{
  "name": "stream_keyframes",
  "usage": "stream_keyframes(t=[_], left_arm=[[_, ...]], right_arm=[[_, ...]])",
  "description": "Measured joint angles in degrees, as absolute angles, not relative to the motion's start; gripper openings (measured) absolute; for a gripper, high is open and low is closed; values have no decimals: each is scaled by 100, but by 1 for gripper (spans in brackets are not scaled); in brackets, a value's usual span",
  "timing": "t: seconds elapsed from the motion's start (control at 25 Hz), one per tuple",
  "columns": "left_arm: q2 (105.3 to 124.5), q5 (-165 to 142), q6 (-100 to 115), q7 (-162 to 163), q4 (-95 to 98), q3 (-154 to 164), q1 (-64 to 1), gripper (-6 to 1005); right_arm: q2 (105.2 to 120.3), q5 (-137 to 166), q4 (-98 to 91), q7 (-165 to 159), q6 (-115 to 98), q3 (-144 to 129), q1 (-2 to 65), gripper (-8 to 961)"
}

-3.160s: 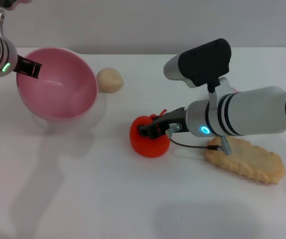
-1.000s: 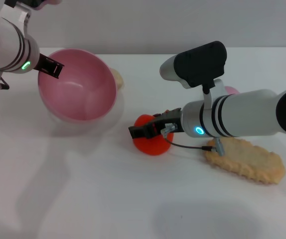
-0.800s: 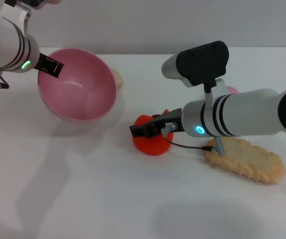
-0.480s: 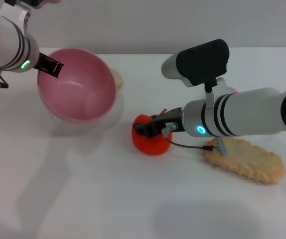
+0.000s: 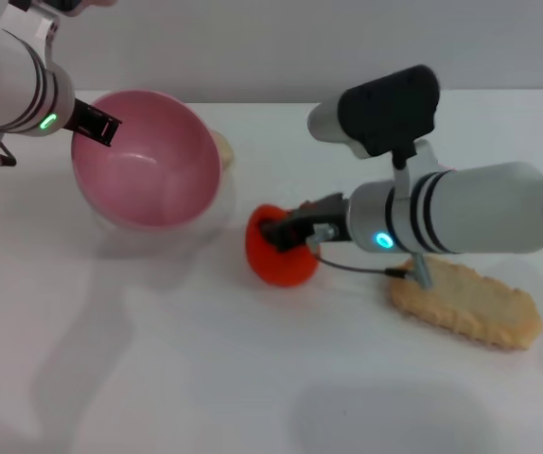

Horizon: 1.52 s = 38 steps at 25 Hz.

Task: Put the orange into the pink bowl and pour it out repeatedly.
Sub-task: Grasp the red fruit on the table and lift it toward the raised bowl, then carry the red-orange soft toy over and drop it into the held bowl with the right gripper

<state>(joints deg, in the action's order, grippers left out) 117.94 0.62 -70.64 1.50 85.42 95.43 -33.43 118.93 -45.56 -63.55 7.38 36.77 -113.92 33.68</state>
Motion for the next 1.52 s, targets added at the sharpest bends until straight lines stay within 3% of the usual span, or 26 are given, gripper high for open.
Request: stream_keyframes(t=[0.28,0.56,1.52], left_arm=[[11814,108,-6968,143,8408,9637,-3341,43],[11824,373,-6718,141,8150,9926,-3446,43],[11856,1194,-6269,157,8134,10611,-3991,43]], right_arm=[[11902,-2924,-9212,738,4485,-10617,1998,145],[11939,-2110,-11146,705,5134,-10314,1291,111],[11889,-2711,-9714,577,4496,-10717,1811,49]])
